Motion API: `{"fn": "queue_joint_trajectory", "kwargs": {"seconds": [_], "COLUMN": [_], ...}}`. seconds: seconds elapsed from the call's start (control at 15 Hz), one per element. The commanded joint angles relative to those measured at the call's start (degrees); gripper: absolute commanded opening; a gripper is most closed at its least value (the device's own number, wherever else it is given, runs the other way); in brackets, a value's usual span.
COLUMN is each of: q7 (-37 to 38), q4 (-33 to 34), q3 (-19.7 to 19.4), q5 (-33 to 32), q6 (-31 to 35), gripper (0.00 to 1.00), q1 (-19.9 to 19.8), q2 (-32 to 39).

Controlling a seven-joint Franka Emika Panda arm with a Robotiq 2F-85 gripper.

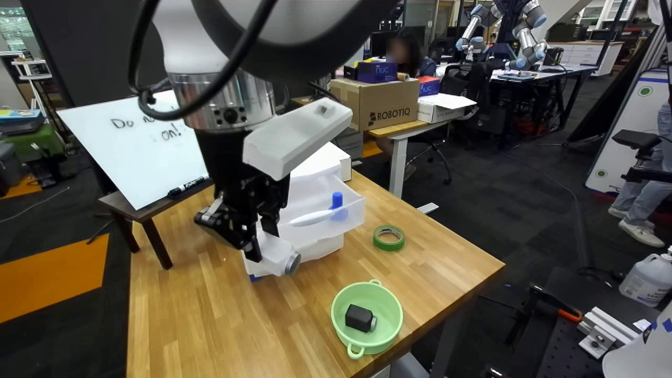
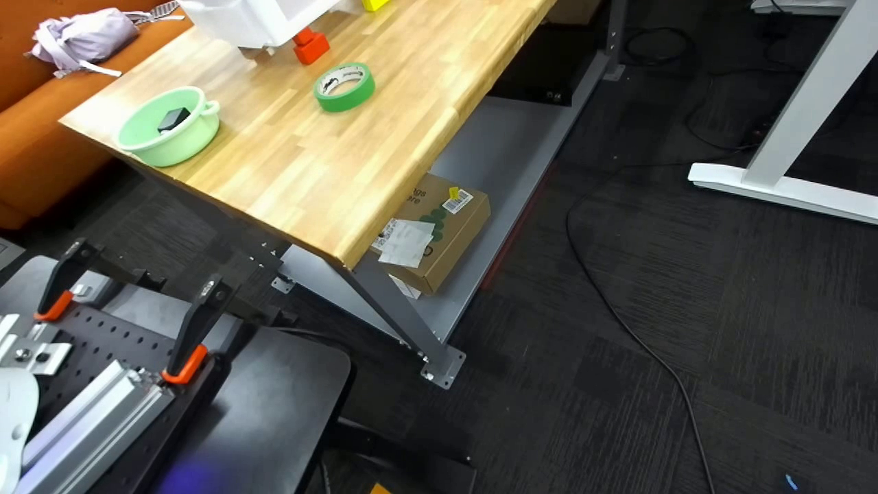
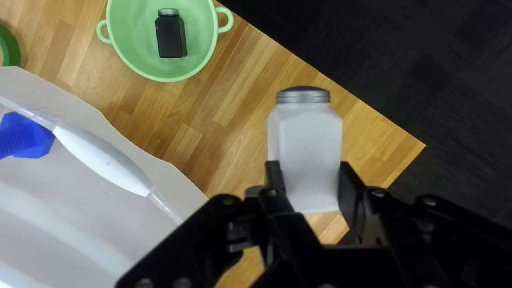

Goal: Take the seasoning bottle out of the open drawer, close it then put the seasoning bottle in the bowl

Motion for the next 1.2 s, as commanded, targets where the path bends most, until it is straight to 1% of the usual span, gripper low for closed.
{"fn": "queue_joint_trajectory", "kwargs": {"seconds": [0.0, 0.2, 0.6, 0.93, 1.13], "q7": [0.5, -0.96, -7.7, -11.9, -14.55], "q4": [1.33, 1.35, 3.51, 6.3, 9.22], "q3": [0.54, -0.1, -1.23, -1.1, -1.19], "q5": [-1.98, -0.61, 2.75, 5.92, 7.44], "q6": [-2.31, -1.45, -1.54, -2.24, -3.63], "gripper": [0.12, 0.12, 0.12, 0.12, 0.12], "q1": [-0.41, -1.69, -4.87, -5.19, -5.46], "q2": [0.72, 2.41, 9.14, 14.22, 17.54]}}
